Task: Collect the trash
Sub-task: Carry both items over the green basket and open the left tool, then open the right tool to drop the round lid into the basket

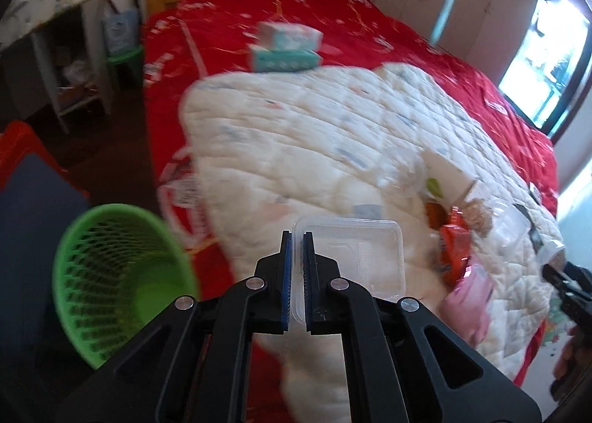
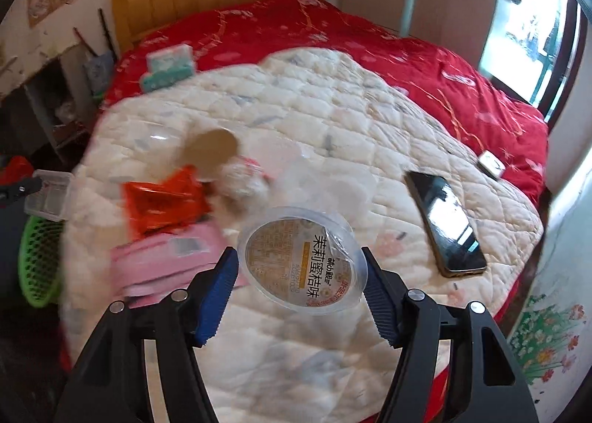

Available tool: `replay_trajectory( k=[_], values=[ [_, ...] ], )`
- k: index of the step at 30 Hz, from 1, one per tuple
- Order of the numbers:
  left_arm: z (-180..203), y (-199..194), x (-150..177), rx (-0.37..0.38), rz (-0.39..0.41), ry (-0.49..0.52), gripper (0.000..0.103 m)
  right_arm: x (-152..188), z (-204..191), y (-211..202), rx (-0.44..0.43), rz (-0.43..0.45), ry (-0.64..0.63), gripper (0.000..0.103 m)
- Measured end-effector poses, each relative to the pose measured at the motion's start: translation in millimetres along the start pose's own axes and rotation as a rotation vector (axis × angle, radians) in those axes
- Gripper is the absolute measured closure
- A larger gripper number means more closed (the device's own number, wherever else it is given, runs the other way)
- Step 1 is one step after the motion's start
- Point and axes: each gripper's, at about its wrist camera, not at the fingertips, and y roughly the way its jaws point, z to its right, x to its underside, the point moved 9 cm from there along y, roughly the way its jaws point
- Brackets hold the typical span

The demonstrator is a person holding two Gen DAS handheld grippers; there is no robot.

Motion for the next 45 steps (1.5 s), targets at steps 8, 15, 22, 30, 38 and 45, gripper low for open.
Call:
replay_trajectory(
  k=[8, 15, 22, 30, 38, 45],
  values=[
    [-96, -36, 20, -0.143, 0.018, -0.052, 0.099, -11, -97, -21, -0.155, 0.015, -0.076, 0.04],
    [-159, -32, 51, -0.237, -0.029, -0.102, 0.099, -13, -180, -23, -0.249, 0.003, -0.174, 0.04],
    [-198, -20, 75, -0.26, -0.075, -0.171, 0.097, -12, -245, -20, -0.305, -0.01, -0.261, 0.04],
    [-218, -27, 85, -0.262, -0.06, -0.206, 0.056, -7, -303, -3, -0.362, -0.044, -0.332, 0.04],
    [-248, -53, 88, -0.305, -0.022, -0.245, 0.043, -3, -359, 13, -0.421, -0.073, -0.391, 0.039],
    [-271, -79, 97, -0.344, 0.023, -0.257, 0.031, 8, -421, 30, -0.464, -0.107, -0.453, 0.039]
  ],
)
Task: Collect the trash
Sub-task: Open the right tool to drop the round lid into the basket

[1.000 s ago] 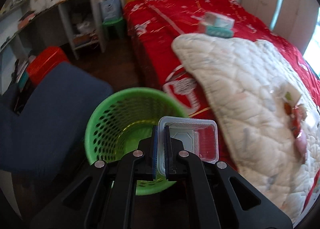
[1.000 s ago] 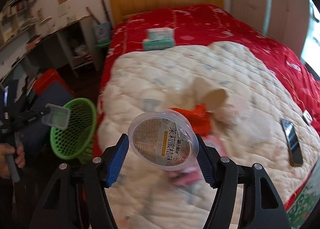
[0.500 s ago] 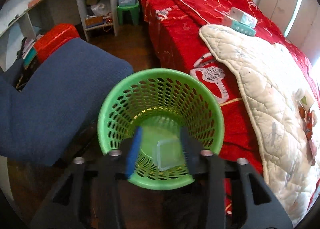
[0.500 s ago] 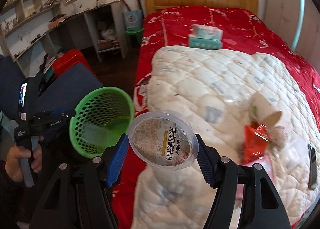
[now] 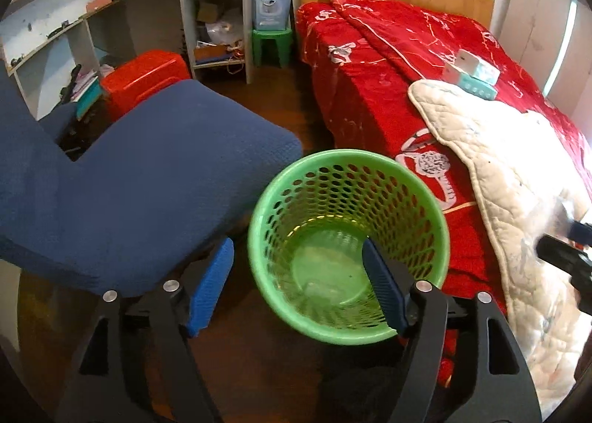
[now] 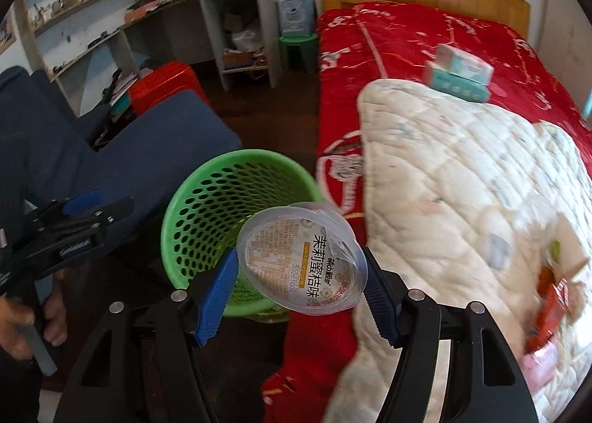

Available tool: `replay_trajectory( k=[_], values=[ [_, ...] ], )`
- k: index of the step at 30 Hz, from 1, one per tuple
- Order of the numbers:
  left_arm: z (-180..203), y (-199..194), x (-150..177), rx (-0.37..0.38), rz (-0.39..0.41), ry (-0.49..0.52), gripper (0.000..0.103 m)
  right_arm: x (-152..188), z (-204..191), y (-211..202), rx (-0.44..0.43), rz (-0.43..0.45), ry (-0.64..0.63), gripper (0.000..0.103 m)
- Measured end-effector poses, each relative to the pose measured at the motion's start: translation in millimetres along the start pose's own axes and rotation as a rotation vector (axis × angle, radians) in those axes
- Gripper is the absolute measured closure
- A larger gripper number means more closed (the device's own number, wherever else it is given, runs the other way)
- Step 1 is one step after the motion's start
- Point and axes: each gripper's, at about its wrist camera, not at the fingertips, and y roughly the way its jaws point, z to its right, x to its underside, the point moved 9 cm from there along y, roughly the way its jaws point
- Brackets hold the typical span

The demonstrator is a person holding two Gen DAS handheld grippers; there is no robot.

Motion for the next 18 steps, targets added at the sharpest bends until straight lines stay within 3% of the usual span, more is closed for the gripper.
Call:
replay_trajectory(
  k=[6, 8, 14, 18],
  values=[
    [-16, -1, 5, -0.034, 0.003, -0.003, 0.03, -14, -30, 28, -0.03, -0.02, -0.033, 0.038],
    [-19, -1, 7, -0.039, 0.004, -0.002, 0.03, -19, -36, 31, -0.032, -0.013, -0.038, 0.03],
    [-14, -2, 8, -0.04, 0.016, 0.024, 0.028, -27, -40, 19, -0.026, 0.018, -0.047, 0.026],
    [-1, -6, 9, -0.019, 0.02, 0.047, 0.028, -18, -23, -1, -0.002, 0.044, -0.033, 0.024]
  ],
)
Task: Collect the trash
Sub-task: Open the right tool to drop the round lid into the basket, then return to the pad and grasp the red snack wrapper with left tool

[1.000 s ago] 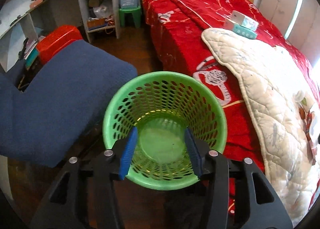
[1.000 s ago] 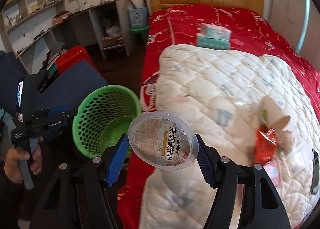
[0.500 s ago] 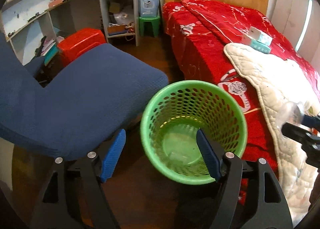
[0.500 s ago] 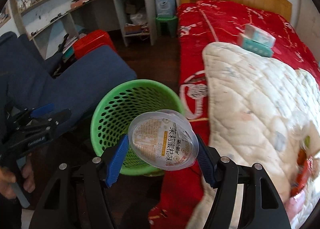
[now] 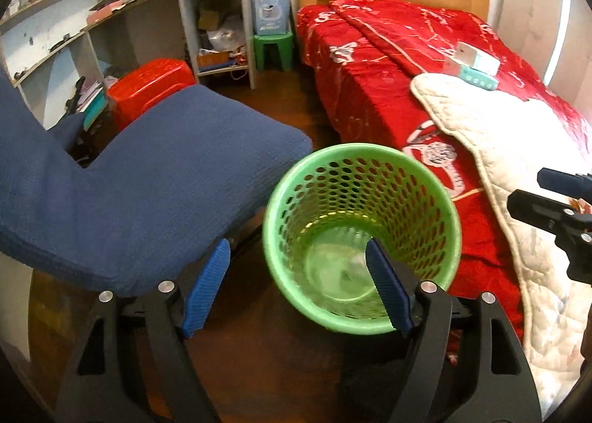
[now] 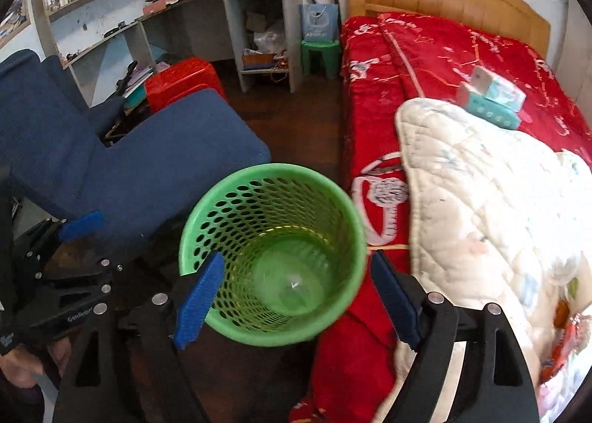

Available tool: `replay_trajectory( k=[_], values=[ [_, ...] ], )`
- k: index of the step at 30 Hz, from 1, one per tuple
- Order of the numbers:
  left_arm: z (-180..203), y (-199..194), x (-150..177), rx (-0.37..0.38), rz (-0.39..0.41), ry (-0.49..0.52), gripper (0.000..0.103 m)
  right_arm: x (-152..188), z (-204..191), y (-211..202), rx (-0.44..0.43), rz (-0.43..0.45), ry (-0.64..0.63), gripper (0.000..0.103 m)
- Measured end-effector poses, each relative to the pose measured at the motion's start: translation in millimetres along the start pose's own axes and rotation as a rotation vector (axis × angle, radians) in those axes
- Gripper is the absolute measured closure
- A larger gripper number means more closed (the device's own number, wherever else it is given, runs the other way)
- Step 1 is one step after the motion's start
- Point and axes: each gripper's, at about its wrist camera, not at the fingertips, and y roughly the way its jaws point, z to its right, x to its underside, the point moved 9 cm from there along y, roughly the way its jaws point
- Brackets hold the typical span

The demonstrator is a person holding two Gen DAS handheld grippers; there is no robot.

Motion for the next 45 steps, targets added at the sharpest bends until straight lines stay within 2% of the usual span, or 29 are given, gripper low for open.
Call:
replay_trajectory(
  k=[12, 21, 24, 36, 45],
  values=[
    [84, -15, 1, 0.122, 0.014, 0.069, 0.028, 68, 96, -71, 0.157, 0.034, 0.123, 0.017],
    [166, -32, 4, 0.243, 0.018, 0.157, 0.026, 126, 178, -128, 0.275, 0.056, 0.26, 0.013],
    [198, -36, 5, 0.307, 0.004, 0.183, 0.026, 146, 206, -142, 0.319, 0.052, 0.308, 0.013],
    [333, -42, 8, 0.498, -0.058, 0.303, 0.026, 210, 281, -174, 0.402, 0.048, 0.47, 0.013],
    [416, -22, 15, 0.584, -0.135, 0.35, 0.028, 235, 329, -185, 0.431, 0.045, 0.551, 0.013]
  ],
)
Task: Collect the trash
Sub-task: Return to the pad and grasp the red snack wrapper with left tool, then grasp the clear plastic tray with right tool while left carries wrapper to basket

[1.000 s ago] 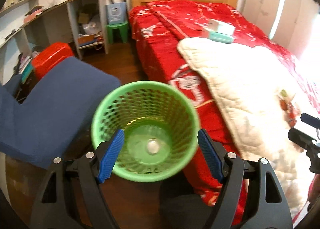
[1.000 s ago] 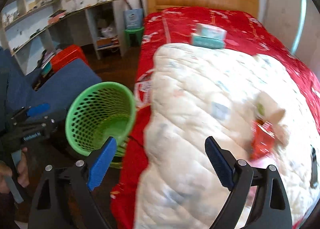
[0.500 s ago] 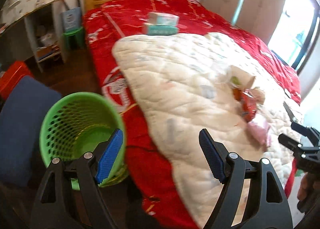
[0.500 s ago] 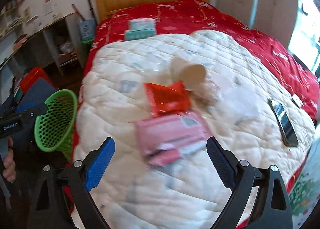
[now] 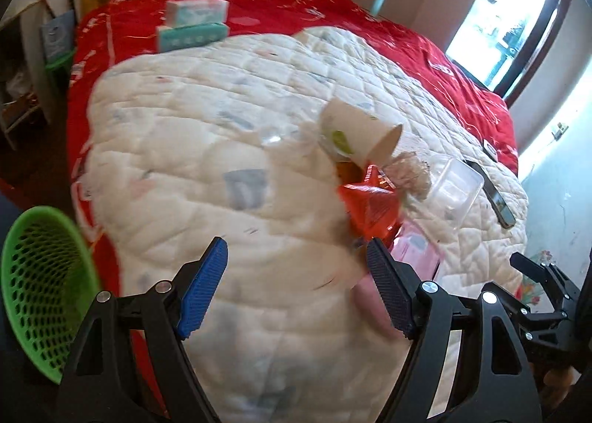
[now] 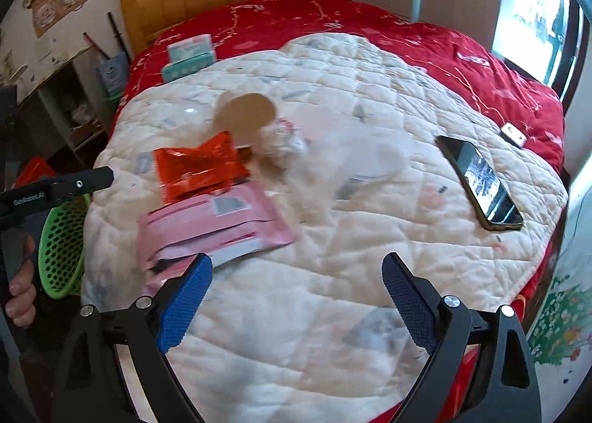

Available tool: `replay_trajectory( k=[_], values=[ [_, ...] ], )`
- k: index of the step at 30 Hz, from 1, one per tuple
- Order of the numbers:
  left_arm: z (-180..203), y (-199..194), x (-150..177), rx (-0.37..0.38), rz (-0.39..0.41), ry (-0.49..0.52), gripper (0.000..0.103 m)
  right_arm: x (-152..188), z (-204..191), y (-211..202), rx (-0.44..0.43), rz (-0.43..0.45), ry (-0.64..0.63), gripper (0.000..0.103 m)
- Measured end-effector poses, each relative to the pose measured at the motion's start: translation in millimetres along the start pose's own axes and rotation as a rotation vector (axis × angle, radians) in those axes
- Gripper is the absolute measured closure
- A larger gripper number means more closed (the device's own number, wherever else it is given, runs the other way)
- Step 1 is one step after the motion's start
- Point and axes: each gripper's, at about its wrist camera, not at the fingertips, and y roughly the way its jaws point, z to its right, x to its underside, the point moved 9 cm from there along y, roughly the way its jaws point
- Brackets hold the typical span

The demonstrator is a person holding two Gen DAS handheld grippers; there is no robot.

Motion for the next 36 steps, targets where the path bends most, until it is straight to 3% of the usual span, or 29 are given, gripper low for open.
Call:
replay_trajectory(
  k=[8, 11, 14, 18, 25, 33, 35, 36],
  values=[
    [26, 50, -15, 0.048, -0.056, -0.005, 0.036, -18, 38, 14, 0.01, 0.004, 0.067, 0.013],
    [35, 65, -16, 0.067, -0.08, -0.001, 0.048, -27, 49, 23, 0.006, 0.0, 0.093, 0.013],
    [42, 74, -14, 0.093, -0.093, 0.001, 0.069, -36, 57, 32, -0.017, -0.007, 0.128, 0.013],
    [43, 71, -14, 0.104, -0.068, -0.014, 0.077, -49, 58, 39, -0.019, -0.003, 0.13, 0.014],
    [35, 47, -18, 0.091, -0.011, -0.006, 0.084, -74, 47, 54, -0.017, 0.018, 0.095, 0.022],
    [16, 16, -26, 0.109, 0.047, -0.032, 0.086, -85, 52, 83, 0.047, -0.028, 0.057, 0.044],
    [10, 9, -27, 0.11, 0.057, -0.041, 0.086, -85, 52, 86, 0.062, -0.037, 0.033, 0.066],
    [7, 6, -27, 0.107, 0.062, -0.043, 0.086, -84, 52, 85, 0.064, -0.034, 0.028, 0.069]
  ],
)
